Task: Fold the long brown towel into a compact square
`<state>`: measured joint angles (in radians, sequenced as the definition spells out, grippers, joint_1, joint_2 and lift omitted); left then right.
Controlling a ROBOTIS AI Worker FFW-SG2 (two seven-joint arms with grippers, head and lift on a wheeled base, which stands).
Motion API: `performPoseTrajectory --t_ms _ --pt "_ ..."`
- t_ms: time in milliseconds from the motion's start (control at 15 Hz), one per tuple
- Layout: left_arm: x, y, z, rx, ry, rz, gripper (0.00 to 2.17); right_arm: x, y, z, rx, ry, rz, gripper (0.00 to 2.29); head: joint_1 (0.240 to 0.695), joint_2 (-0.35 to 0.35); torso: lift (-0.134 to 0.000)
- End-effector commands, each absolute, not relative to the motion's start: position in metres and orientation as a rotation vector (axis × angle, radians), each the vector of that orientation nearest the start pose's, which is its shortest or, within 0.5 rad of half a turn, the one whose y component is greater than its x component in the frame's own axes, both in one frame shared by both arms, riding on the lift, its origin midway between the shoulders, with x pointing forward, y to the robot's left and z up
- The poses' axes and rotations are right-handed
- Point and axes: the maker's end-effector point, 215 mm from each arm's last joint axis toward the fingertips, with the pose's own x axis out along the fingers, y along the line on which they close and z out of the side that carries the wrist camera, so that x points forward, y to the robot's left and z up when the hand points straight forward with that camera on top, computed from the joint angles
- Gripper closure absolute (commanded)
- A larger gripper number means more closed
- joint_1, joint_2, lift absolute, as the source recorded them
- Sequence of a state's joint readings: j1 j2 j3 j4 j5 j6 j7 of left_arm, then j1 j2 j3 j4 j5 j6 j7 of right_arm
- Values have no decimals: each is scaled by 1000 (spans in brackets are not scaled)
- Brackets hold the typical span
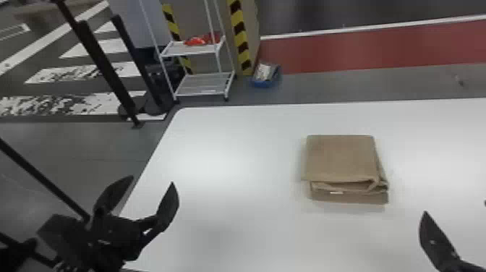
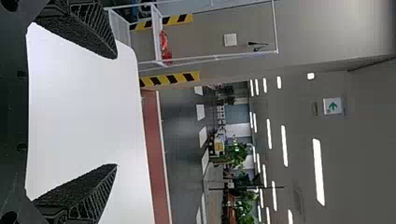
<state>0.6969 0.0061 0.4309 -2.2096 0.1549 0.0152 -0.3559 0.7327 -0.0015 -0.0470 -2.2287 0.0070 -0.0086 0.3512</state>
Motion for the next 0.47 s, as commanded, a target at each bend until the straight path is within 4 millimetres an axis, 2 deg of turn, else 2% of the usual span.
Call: performPoseTrajectory --t_ms 0,400 --pt "372 369 -319 85 86 -5 56 372 -174 -331 -23 69 319 97 695 289 -124" --pt "378 358 -321 92 87 -23 56 376 -175 -335 -24 71 318 97 695 285 -124"
